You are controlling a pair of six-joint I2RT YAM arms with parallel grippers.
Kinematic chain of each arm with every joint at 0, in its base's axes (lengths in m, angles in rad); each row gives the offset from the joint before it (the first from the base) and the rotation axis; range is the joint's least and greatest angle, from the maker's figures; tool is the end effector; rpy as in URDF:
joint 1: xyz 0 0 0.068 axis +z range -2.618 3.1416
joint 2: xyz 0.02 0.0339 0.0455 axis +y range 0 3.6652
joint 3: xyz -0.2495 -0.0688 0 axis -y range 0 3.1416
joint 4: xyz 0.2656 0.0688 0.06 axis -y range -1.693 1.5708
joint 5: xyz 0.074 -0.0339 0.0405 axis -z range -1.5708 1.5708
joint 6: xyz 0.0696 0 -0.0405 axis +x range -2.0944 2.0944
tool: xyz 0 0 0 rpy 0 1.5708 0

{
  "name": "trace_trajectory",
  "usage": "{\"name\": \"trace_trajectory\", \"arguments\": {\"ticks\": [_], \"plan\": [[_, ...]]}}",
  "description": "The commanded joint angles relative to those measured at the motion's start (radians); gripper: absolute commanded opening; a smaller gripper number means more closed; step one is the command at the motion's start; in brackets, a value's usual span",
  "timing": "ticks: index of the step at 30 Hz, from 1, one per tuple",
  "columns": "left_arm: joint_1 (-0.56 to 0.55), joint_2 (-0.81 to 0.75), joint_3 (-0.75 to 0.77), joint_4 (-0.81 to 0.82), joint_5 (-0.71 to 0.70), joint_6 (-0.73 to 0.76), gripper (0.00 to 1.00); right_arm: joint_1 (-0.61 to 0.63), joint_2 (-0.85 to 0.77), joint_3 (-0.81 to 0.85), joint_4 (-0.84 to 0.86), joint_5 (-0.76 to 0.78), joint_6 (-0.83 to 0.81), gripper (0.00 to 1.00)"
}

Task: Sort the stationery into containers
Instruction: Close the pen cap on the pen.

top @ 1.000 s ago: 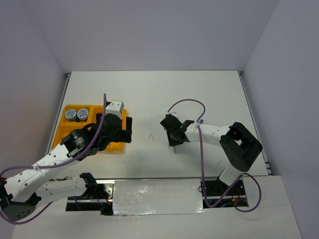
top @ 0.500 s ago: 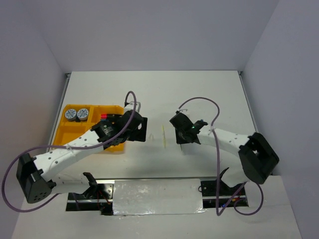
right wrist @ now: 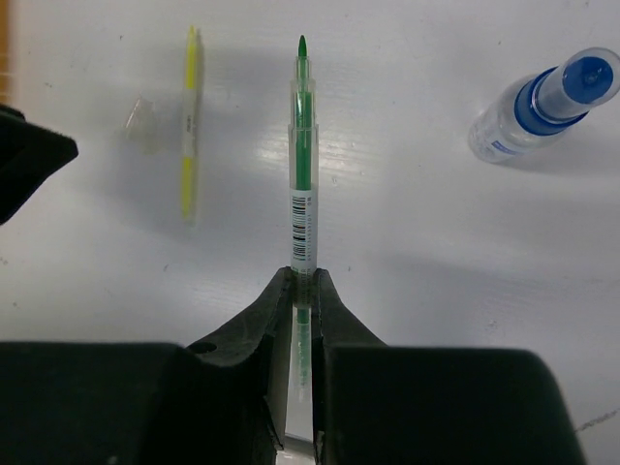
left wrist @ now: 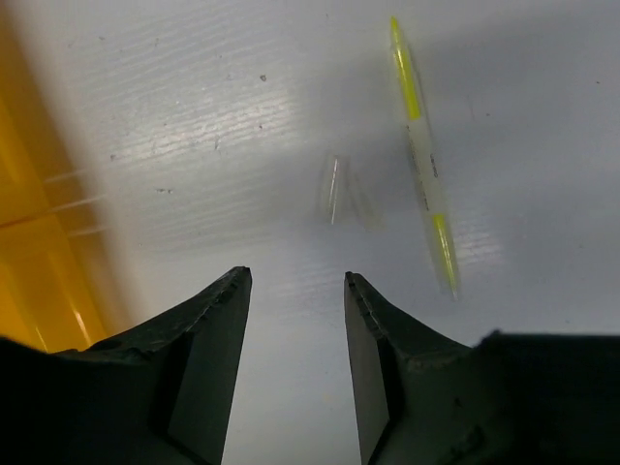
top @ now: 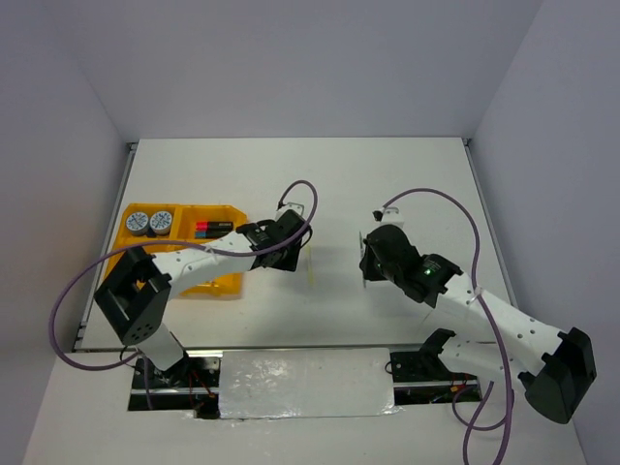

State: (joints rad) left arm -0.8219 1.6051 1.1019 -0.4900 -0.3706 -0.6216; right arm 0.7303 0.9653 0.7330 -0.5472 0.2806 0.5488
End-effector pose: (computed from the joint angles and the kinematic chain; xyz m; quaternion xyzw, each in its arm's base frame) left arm 0.2676 -0.2509 0.1710 0.0420 0.9427 -0.0524 0.3268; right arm 0.1995 0.1527 0.2169 -0.0291 0.9148 0.1242 0.3832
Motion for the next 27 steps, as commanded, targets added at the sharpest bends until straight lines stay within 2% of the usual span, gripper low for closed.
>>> {"name": "trace_trajectory", "arguments": {"ticks": [1, 12, 27], "plan": [[0.030, 0.038, 0.039, 0.074, 0.065, 0.049, 0.57, -0.002, -0.031, -0.021, -0.008, -0.011, -0.013, 0.00], [0.072, 0.119, 0.062, 0.116, 0.127, 0.079, 0.58, -0.002, -0.034, -0.038, 0.007, -0.024, -0.026, 0.00], [0.084, 0.196, 0.073, 0.122, 0.142, 0.076, 0.53, -0.003, -0.059, -0.033, -0.013, -0.018, -0.033, 0.00]]}}
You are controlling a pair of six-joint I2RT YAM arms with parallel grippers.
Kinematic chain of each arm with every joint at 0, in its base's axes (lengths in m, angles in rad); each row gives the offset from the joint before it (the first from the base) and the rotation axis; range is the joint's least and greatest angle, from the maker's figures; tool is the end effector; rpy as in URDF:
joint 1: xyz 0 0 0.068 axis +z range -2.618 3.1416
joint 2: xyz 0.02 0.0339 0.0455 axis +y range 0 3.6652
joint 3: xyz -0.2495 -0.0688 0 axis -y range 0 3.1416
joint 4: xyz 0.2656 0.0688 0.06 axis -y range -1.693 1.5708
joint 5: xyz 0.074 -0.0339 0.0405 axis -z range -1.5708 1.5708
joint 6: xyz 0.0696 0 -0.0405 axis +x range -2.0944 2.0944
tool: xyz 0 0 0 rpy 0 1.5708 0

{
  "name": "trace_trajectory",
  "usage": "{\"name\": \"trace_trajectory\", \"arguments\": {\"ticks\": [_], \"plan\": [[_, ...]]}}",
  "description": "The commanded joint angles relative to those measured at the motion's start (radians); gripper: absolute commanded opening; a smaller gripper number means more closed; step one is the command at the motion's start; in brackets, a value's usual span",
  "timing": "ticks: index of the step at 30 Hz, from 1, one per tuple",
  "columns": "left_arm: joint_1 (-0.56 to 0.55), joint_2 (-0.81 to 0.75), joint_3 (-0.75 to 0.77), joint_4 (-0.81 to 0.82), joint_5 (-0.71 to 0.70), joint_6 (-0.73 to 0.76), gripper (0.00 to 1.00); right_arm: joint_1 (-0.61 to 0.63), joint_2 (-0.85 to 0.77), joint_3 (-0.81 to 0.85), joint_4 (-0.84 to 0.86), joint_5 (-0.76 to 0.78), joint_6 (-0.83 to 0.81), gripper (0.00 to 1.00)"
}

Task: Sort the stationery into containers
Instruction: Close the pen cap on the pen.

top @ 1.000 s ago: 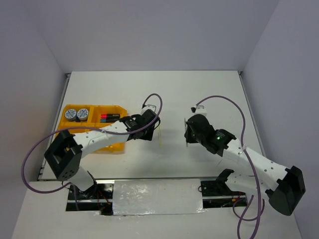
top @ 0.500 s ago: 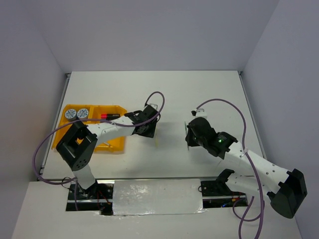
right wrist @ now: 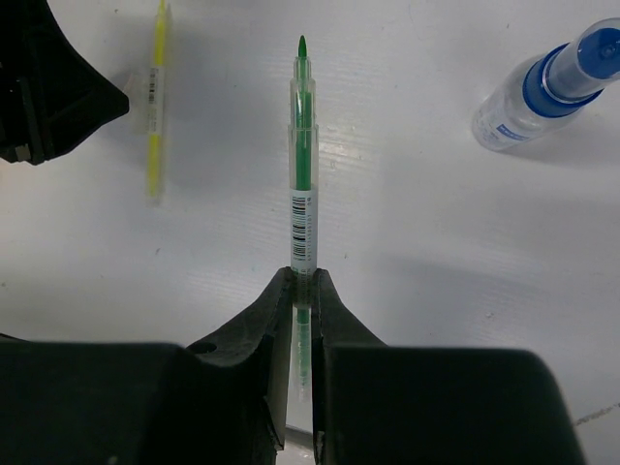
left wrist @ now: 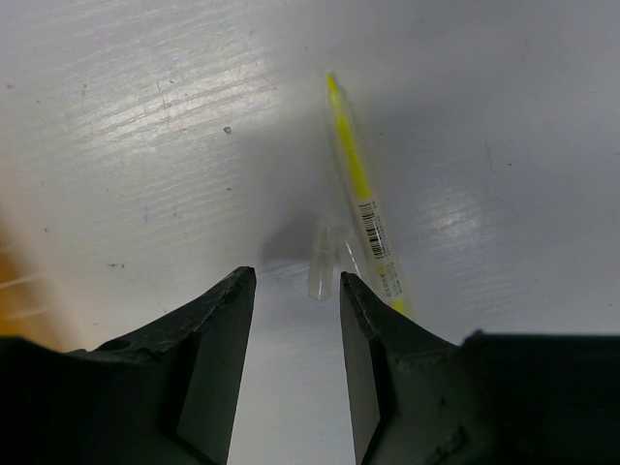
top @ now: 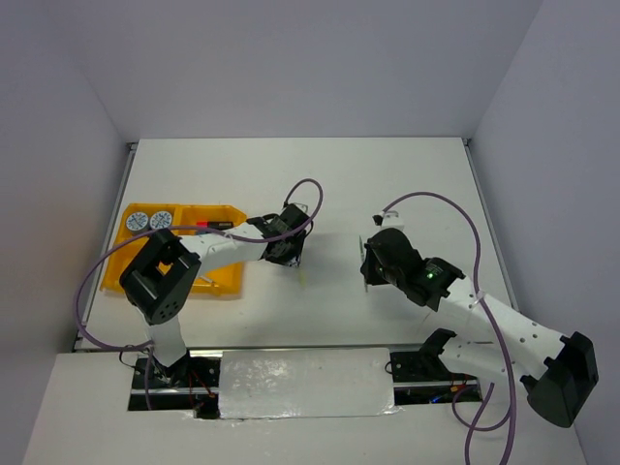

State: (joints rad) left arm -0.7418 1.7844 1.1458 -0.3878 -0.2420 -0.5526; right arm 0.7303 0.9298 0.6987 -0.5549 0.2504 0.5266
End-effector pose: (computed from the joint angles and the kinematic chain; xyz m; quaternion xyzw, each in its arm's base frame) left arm 0.3027 -0.2547 0.1261 0.0580 0.9549 -0.0682 0.2830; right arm 0.1926 0.1493 0.2110 -0.0457 0.9169 0.1297 0.3748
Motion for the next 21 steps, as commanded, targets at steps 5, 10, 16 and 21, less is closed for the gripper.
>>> {"name": "trace_trajectory", "arguments": {"ticks": [5, 10, 16, 21], "plan": [[0.005, 0.036, 0.032, 0.023, 0.009, 0.000, 0.52, -0.002, -0.037, -0.004, -0.008, 0.007, -0.013, 0.00], [0.005, 0.056, 0.031, 0.020, -0.011, -0.006, 0.51, -0.003, -0.055, -0.007, -0.011, 0.007, -0.014, 0.00], [0.007, 0.072, 0.026, 0.017, -0.020, -0.010, 0.47, 0.000, -0.062, -0.007, -0.008, 0.000, -0.017, 0.00], [0.007, 0.084, 0.023, -0.002, -0.031, -0.026, 0.24, 0.000, -0.066, -0.016, 0.004, -0.014, -0.019, 0.00]]}}
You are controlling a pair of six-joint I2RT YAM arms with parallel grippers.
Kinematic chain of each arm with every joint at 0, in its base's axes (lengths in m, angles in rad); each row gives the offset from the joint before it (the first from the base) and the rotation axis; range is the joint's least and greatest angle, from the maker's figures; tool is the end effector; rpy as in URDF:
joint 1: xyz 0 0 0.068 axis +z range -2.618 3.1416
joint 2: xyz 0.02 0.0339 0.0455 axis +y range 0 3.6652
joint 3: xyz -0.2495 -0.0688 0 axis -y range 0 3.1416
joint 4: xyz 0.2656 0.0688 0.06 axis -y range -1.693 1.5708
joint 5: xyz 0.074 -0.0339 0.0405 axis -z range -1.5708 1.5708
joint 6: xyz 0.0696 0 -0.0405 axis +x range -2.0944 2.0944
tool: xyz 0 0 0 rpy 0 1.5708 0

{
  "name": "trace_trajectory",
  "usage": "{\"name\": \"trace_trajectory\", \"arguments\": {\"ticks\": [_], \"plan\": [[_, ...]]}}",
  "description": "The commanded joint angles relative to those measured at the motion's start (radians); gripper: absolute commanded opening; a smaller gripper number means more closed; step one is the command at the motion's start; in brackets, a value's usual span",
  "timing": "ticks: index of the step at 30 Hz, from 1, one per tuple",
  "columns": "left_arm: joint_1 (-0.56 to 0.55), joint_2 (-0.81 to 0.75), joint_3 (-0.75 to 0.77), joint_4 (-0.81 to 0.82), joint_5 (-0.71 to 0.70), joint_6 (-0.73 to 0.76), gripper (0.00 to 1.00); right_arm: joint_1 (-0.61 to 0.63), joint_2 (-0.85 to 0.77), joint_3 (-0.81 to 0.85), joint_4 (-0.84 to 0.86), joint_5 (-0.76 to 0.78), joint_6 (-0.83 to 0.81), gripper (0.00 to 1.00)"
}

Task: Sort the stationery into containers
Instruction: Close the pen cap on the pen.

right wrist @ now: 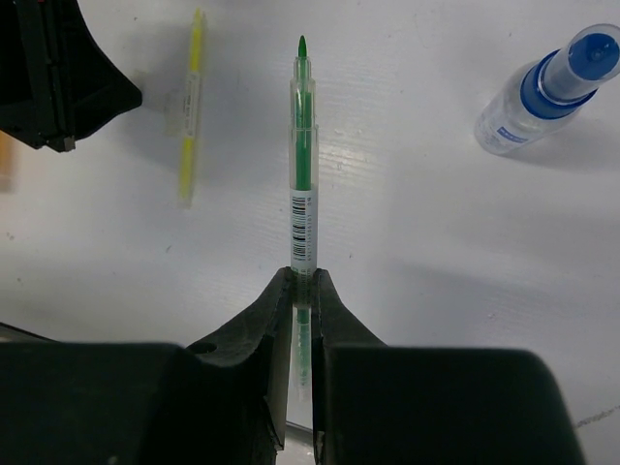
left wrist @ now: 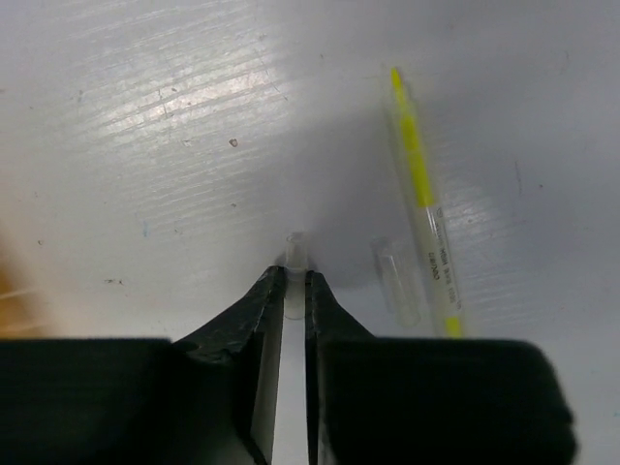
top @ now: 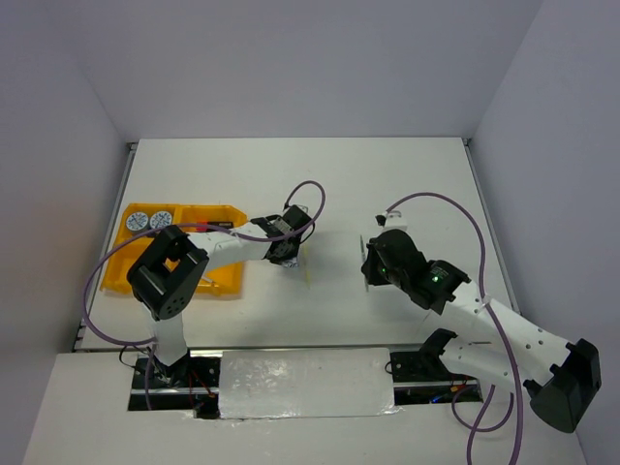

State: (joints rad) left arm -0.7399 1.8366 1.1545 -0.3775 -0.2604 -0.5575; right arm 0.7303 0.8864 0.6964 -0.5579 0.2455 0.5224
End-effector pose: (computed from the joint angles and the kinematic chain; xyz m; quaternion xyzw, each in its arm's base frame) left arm 0.3065 -0.2555 0.1102 0.0547 0.9583 -0.0514 0.2757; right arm 0.1887 0.1463 0.2193 -0.0457 0.9098 0.1418 0.3874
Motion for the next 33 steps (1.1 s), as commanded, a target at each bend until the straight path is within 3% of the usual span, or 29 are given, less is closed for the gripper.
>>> {"name": "trace_trajectory", "arguments": {"ticks": [1, 3, 5, 10, 14, 19, 21, 25, 33], "plan": [[0.004, 0.030, 0.013, -0.024, -0.014, -0.025, 0.19, 0.000, -0.023, -0.015, 0.013, -0.015, -0.016, 0.00], [0.005, 0.009, 0.005, -0.035, -0.016, -0.041, 0.06, -0.002, -0.030, -0.026, 0.041, -0.051, -0.022, 0.00], [0.005, -0.034, -0.002, -0.044, -0.010, -0.048, 0.01, 0.000, -0.044, -0.044, 0.071, -0.106, -0.035, 0.00], [0.004, -0.186, -0.004, -0.034, 0.016, -0.090, 0.00, 0.009, -0.095, -0.142, 0.358, -0.343, -0.056, 0.00], [0.002, -0.469, -0.172, 0.252, 0.194, -0.165, 0.00, 0.050, -0.130, -0.285, 0.659, -0.419, 0.060, 0.00], [-0.013, -0.713, -0.432, 0.906, 0.354, -0.321, 0.00, 0.165, -0.176, -0.386, 0.986, -0.371, 0.186, 0.00], [-0.019, -0.766, -0.499, 1.073, 0.386, -0.354, 0.00, 0.220, -0.178, -0.390, 1.030, -0.344, 0.188, 0.00], [-0.027, -0.803, -0.542, 1.176, 0.429, -0.380, 0.00, 0.282, -0.175, -0.350, 1.006, -0.255, 0.172, 0.00], [-0.030, -0.864, -0.559, 1.154, 0.418, -0.360, 0.00, 0.313, -0.225, -0.311, 0.926, -0.150, 0.154, 0.00]]}}
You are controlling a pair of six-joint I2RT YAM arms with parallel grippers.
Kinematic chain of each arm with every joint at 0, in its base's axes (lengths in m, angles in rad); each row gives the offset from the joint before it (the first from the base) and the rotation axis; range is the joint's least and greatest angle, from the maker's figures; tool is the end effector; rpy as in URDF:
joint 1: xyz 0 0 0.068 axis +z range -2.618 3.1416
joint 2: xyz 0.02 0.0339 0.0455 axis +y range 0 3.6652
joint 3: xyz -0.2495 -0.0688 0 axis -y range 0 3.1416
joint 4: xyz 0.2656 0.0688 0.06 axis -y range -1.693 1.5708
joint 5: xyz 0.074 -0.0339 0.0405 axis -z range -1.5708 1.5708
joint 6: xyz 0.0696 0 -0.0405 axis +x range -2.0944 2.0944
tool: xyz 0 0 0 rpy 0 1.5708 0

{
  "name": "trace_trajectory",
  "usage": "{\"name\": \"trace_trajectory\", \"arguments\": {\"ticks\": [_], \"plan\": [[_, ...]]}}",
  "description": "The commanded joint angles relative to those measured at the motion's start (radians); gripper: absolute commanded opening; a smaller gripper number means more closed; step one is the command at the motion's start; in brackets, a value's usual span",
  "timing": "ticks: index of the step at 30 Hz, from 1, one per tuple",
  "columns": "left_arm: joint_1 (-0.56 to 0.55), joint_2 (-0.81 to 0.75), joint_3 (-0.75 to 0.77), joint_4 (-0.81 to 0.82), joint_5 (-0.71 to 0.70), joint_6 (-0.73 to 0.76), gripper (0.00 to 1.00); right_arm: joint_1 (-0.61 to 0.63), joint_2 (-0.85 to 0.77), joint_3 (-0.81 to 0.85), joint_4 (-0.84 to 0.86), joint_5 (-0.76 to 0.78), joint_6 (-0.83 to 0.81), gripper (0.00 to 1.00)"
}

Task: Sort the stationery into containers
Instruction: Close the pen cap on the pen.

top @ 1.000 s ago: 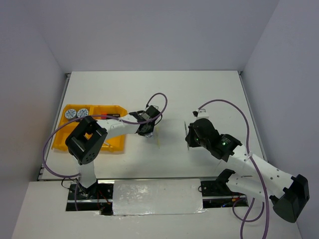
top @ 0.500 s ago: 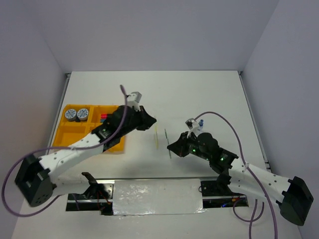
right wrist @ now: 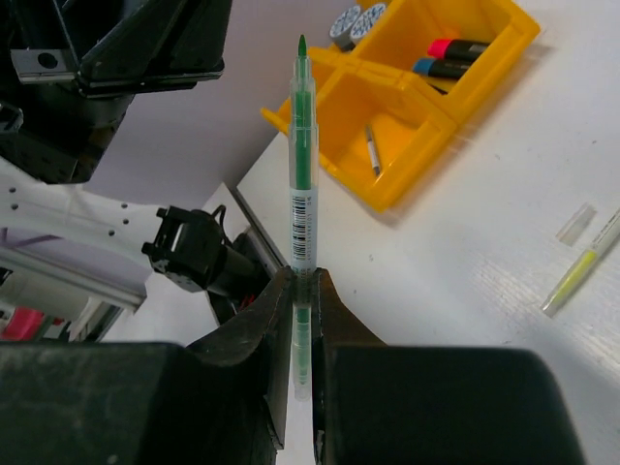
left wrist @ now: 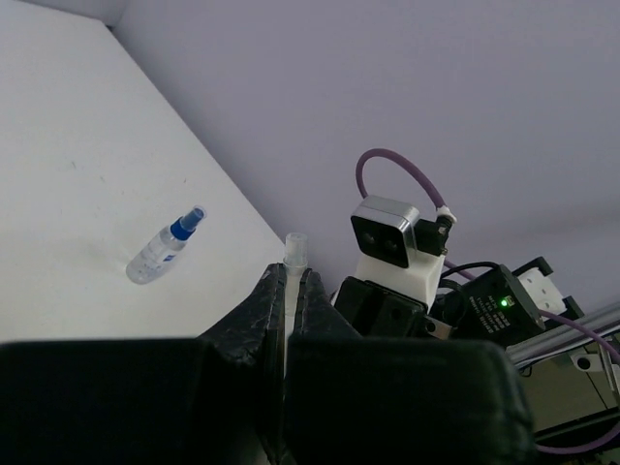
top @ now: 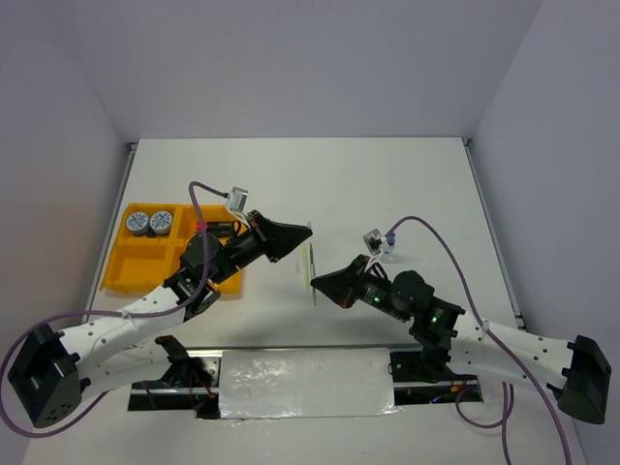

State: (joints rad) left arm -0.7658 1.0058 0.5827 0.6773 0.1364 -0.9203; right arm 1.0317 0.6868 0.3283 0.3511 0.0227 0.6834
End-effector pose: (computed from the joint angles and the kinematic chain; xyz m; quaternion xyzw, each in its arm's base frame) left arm 0.2036 -0.2089 0.3058 0.0066 0.6127 -0.6170 0.4938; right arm 0.1248 0.2055 0.2336 -0.1151 0.7003 0.5275 0.4670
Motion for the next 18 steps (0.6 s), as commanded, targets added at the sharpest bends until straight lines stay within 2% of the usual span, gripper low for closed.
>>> {"name": "trace_trajectory", "arguments": {"ticks": [1, 18], "plan": [[-0.004, -0.039, 0.011, 0.094, 0.017, 0.006, 0.00, 0.011, -0.029, 0.057, 0.014, 0.077, -0.008, 0.00], [-0.007, -0.030, 0.026, 0.065, 0.011, 0.044, 0.00, 0.036, -0.032, 0.120, -0.067, 0.068, -0.048, 0.00]]}}
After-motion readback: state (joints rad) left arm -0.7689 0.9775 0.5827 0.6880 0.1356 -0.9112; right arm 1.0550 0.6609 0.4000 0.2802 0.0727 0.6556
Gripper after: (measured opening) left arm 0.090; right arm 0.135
